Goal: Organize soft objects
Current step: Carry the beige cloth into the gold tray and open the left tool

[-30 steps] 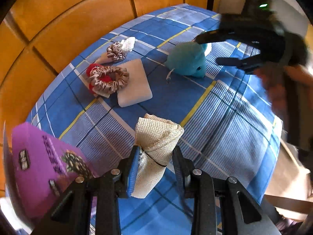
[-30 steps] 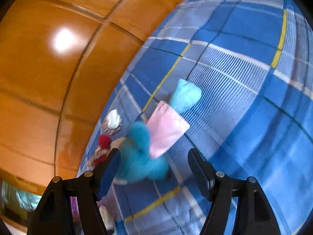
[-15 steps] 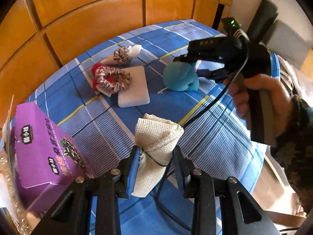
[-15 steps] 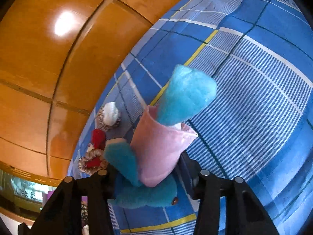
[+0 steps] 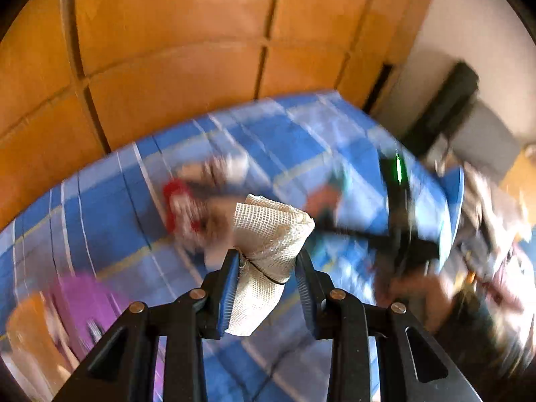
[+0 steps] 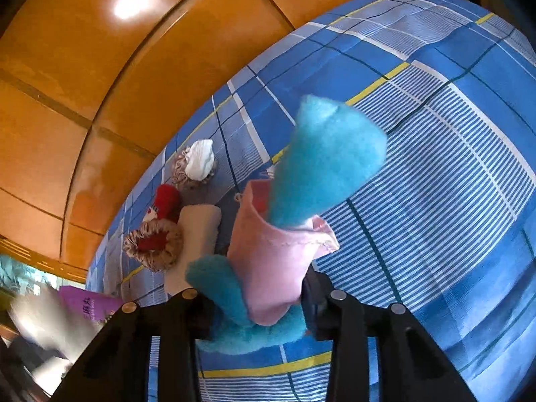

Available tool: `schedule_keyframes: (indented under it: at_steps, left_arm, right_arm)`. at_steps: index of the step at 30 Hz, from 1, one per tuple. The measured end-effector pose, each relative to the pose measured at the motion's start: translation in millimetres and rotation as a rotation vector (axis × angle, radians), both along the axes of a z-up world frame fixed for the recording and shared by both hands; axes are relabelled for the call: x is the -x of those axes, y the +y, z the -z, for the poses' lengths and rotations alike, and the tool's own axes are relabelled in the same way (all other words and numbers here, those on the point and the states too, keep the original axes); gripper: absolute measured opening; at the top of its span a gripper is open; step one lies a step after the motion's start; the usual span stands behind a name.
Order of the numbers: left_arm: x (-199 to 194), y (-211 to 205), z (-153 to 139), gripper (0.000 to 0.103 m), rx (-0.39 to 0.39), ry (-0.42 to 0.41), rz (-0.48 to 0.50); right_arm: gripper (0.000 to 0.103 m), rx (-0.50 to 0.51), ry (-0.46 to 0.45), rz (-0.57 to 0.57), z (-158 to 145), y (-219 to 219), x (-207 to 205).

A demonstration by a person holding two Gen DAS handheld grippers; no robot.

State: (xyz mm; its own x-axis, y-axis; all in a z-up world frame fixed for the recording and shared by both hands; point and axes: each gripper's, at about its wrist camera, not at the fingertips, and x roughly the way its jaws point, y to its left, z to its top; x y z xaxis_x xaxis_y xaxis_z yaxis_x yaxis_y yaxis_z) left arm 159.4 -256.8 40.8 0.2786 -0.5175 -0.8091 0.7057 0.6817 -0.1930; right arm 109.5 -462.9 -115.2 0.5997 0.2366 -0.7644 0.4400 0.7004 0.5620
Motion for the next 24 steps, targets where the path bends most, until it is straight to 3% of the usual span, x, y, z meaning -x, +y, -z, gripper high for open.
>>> schedule_keyframes:
  at_steps: [1,5,11,17,24]
  left_arm:
    - [-11.7,-1.5,-8.3,0.034,0.014,0.0,-0.028]
    - [-63.7,16.9,-34.1,0.034,0.058,0.005,-0.177]
    - [-97.3,111.0,-59.4,0.034,0.061,-0.071,-0.393]
    - [-80.7,229.5,-54.1,0.034,0.028,-0.11,-0.54]
    - [-16.7,377.7,-25.0,0.034,0.071,-0.093,-0.76]
  right_arm:
    - [0.046,-0.007,0.013,-0.011,3.3,0.3,-2.2]
    - [0.046,0.007,0.006,-0.02,5.2,2.8,-1.7]
    - [0.046,0.097,0.002,-0.059,-1.1,13.7,-3.1]
    - [0.046,0.149,0.017,-0.086,-3.8,20.5,-3.7]
    - [0.046,0.218,0.064,-0.103,-10.3,33.7,-8.3]
